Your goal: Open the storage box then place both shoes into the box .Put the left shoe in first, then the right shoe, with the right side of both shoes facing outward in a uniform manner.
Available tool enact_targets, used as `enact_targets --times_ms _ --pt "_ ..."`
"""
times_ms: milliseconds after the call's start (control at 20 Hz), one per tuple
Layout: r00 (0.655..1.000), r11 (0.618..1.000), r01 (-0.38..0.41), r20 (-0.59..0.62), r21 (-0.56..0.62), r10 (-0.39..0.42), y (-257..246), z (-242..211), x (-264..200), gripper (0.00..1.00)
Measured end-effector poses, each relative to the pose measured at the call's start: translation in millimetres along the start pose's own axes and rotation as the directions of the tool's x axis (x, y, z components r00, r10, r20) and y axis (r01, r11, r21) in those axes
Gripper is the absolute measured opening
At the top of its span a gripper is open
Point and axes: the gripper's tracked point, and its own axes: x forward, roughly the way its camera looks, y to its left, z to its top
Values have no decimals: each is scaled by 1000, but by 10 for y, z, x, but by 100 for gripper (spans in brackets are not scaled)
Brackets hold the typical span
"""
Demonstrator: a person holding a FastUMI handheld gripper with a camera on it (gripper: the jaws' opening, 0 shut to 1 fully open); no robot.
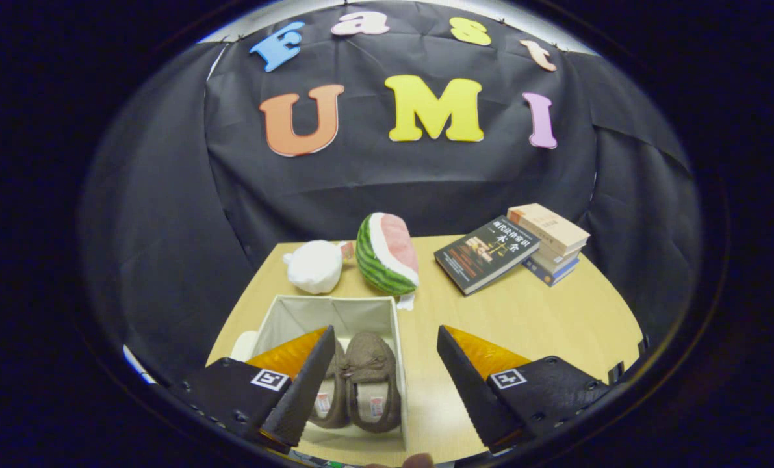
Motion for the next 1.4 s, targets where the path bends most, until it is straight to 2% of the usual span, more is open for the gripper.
enact_targets --times_ms 50,300,800,1100,1400 --pt "1000 1000 1 13 2 -1 -69 58 -63 96" --pt "992 999 23 122 25 -26 -551 448 -497 96" --pt "946 995 85 308 47 -96 -1548 1022 -1060 96" --pt "931 996 76 355 51 -89 -1774 1092 -1248 96" --pt "924 998 49 377 30 -56 -1717 1127 -1288 96"
